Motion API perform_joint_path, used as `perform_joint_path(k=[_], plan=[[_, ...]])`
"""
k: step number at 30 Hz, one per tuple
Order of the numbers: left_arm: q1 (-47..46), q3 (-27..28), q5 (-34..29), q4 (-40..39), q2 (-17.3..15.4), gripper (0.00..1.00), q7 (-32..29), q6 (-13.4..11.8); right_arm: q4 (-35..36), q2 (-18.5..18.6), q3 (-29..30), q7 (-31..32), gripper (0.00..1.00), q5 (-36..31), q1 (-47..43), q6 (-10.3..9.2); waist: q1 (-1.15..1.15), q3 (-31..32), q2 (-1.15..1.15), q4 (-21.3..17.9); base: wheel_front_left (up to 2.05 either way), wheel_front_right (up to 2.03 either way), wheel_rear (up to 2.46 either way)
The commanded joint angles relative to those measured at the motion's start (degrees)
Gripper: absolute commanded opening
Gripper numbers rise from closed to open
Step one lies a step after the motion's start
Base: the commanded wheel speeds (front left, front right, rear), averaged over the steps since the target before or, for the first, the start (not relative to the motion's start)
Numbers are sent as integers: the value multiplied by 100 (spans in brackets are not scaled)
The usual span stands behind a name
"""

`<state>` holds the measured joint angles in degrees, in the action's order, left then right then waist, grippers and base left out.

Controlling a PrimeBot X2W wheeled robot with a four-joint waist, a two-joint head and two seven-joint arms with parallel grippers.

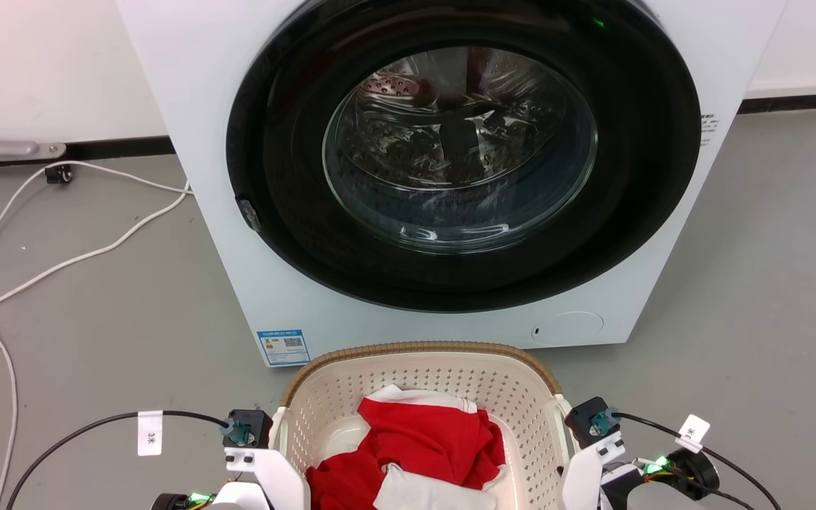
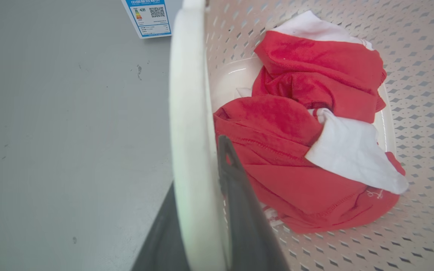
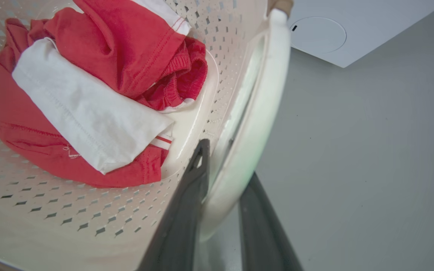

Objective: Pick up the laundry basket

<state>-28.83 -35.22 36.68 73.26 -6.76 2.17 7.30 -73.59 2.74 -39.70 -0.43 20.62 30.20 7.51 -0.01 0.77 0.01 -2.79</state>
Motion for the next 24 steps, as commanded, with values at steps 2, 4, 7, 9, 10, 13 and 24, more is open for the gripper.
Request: perform_joint_path(k=[2, 4, 7, 9, 10, 13, 24], plan=[[43, -62, 39, -27, 16, 0, 2, 25, 0, 26, -68, 12, 0, 22, -45, -4, 1, 35, -1, -4, 0, 0, 0], [65, -91, 76, -23, 13, 0, -7, 25, -3, 28, -108, 20, 0, 46, -53, -4, 1, 57, -1, -11, 0, 0, 0], [63, -135, 128, -20, -1, 0, -6, 25, -5, 30, -162, 28, 0, 99, -60, -4, 1, 72, -1, -13, 0, 0, 0], [65, -166, 170, -18, -5, 0, 12, 25, -8, 38, -198, 24, 0, 138, -63, -4, 1, 80, -1, -9, 0, 0, 0], [66, -180, 179, -17, -6, 0, 16, 25, -9, 43, -219, 28, 0, 156, -64, -4, 1, 83, -1, -7, 0, 0, 0], [74, -221, 226, -12, -12, 0, 29, 25, -14, 57, -270, 43, 0, 206, -64, -4, 1, 87, -1, -3, 0, 0, 0], [46, -364, 403, 0, -43, 0, 74, 25, -22, 87, -445, 57, 0, 371, -3, -4, 1, 56, -1, -7, 0, 0, 0]])
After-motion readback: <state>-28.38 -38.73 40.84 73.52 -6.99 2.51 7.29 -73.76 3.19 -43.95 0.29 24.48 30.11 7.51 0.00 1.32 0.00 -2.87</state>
